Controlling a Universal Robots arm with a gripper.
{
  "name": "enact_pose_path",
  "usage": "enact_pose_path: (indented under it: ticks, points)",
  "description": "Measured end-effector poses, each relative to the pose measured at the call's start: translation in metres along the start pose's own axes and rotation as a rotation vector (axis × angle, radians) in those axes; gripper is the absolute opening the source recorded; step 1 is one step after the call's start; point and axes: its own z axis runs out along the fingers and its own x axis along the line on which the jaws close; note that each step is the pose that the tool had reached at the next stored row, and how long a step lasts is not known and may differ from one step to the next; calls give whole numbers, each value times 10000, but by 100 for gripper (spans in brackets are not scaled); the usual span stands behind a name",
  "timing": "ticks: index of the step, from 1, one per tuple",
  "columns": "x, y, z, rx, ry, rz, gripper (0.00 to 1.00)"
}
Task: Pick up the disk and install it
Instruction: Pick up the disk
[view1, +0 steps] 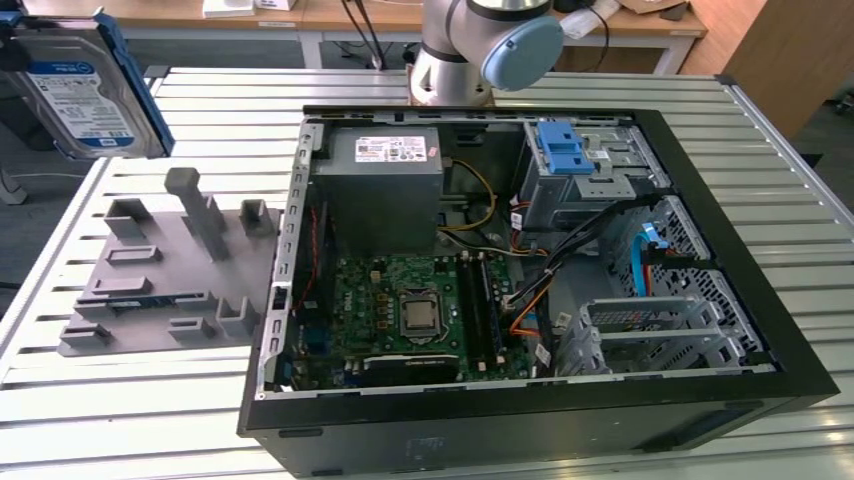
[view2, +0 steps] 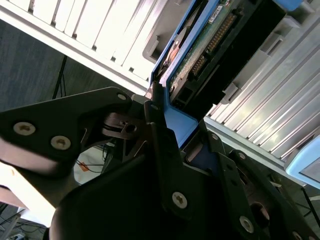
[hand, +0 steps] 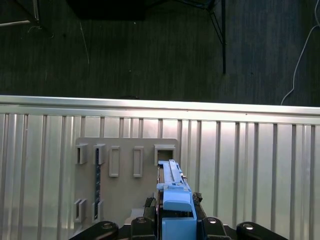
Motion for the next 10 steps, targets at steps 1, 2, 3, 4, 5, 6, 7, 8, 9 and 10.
enact_pose_path:
  ticks: [1, 2, 3, 4, 5, 6, 7, 8, 9, 10]
  points:
    - [0, 0, -3, 0, 0, 0, 36]
    - [0, 0, -7, 0, 0, 0, 36]
    - [-1, 0, -11, -1, 1, 0, 36]
    - [-1, 0, -15, -1, 0, 0, 36]
    - [-1, 0, -19, -1, 1, 0, 36]
    - [-1, 0, -23, -1, 0, 0, 36]
    - [-1, 0, -28, -1, 0, 0, 36]
    - [-1, 0, -33, -1, 0, 0, 36]
    - [-1, 1, -37, -1, 0, 0, 36]
    - [-1, 1, -43, -1, 0, 0, 36]
